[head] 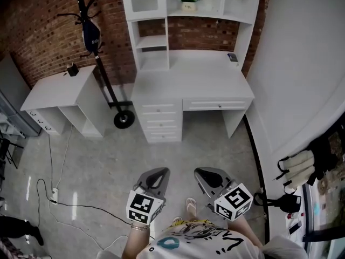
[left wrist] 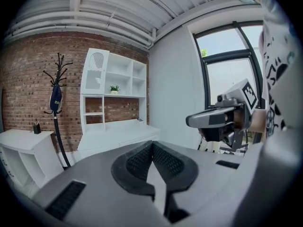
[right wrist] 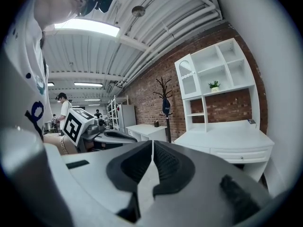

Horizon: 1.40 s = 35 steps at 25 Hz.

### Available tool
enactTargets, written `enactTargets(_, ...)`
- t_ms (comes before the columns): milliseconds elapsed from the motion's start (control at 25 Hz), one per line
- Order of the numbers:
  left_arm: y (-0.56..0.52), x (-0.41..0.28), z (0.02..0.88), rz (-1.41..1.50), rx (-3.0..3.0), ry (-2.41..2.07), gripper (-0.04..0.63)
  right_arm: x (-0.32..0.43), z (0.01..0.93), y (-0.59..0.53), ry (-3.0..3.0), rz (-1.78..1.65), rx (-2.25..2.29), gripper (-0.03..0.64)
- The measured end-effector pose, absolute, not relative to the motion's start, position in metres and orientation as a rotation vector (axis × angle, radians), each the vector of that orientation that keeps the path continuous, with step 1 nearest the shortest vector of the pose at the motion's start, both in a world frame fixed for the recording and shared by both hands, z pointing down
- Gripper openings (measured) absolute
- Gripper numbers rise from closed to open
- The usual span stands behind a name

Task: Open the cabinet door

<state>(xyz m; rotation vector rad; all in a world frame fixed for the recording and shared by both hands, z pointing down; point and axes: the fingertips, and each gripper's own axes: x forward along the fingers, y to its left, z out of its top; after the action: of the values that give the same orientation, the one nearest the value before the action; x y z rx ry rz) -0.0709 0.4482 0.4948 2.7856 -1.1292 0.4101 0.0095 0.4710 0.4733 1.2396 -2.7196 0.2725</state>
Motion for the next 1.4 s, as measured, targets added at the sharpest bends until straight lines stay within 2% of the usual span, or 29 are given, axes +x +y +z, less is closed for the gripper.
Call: enactTargets(1400,0.276,0.012,0.484,0.372,2.769,-1.205,0.014,0.084,0.479,0.291,-2.757,0.304,1.155,0.029)
